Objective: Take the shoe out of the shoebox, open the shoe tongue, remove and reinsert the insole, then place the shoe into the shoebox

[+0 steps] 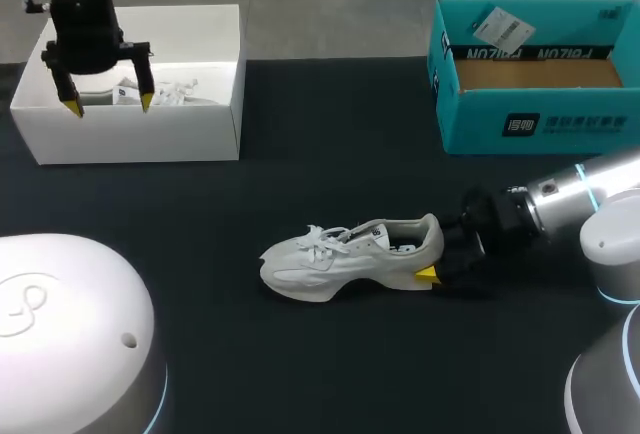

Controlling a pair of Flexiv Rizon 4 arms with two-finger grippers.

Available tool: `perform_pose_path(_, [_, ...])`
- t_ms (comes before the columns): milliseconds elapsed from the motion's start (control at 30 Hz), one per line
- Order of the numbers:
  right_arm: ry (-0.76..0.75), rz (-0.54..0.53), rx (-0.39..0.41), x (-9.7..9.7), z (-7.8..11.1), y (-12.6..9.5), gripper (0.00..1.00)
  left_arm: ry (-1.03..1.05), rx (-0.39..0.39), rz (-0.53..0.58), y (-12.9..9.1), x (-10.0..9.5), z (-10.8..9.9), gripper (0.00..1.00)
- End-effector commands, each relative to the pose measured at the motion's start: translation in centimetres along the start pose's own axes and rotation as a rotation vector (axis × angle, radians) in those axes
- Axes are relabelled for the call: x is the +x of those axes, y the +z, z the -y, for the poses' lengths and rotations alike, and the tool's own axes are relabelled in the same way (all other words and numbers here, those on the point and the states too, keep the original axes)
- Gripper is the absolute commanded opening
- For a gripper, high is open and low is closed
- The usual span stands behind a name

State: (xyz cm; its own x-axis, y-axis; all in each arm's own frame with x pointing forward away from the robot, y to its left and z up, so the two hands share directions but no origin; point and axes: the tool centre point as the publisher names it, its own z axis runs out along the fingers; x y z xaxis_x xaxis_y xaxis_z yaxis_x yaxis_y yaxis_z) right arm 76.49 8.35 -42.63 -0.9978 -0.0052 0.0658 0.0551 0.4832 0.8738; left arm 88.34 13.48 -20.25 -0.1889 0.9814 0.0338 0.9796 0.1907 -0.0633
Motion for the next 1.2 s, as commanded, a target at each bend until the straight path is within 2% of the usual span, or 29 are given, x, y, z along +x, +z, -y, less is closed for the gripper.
perform_pose_path(33, [0.000,0.002,0.003,0.1,0.4,0.5,0.00,0.006,-0.100,-0.016,0.9,-1.5,1.1,1.00])
perform_pose_path(300, [0.000,0.002,0.003,0.1,0.4,0.5,0.00,0.033,-0.090,-0.034,2.2,-3.8,3.7,1.00])
perform_pose_path(900, [0.000,0.002,0.003,0.1,0.4,0.5,0.00,0.033,-0.090,-0.034,2.2,-3.8,3.7,1.00])
perform_pose_path(967, [0.000,0.002,0.003,0.1,0.4,0.5,0.00,-0.152,-0.041,-0.046,2.2,-4.9,4.3,1.00])
perform_pose_path(1000, [0.000,0.002,0.003,0.1,0.4,0.5,0.00,-0.241,-0.053,-0.064,2.4,-5.6,4.6,1.00])
perform_pose_path(1067, [0.000,0.002,0.003,0.1,0.4,0.5,0.00,-0.407,0.034,-0.053,2.5,-6.8,5.2,1.00])
perform_pose_path(1100, [0.000,0.002,0.003,0.1,0.4,0.5,0.00,-0.508,0.038,-0.090,2.7,-7.6,5.2,1.00])
perform_pose_path(1167, [0.000,0.002,0.003,0.1,0.4,0.5,0.00,-0.700,-0.023,-0.094,2.8,-8.7,5.4,1.00])
perform_pose_path(1200, [0.000,0.002,0.003,0.1,0.4,0.5,0.00,-0.785,0.043,-0.083,2.9,-9.2,5.4,1.00])
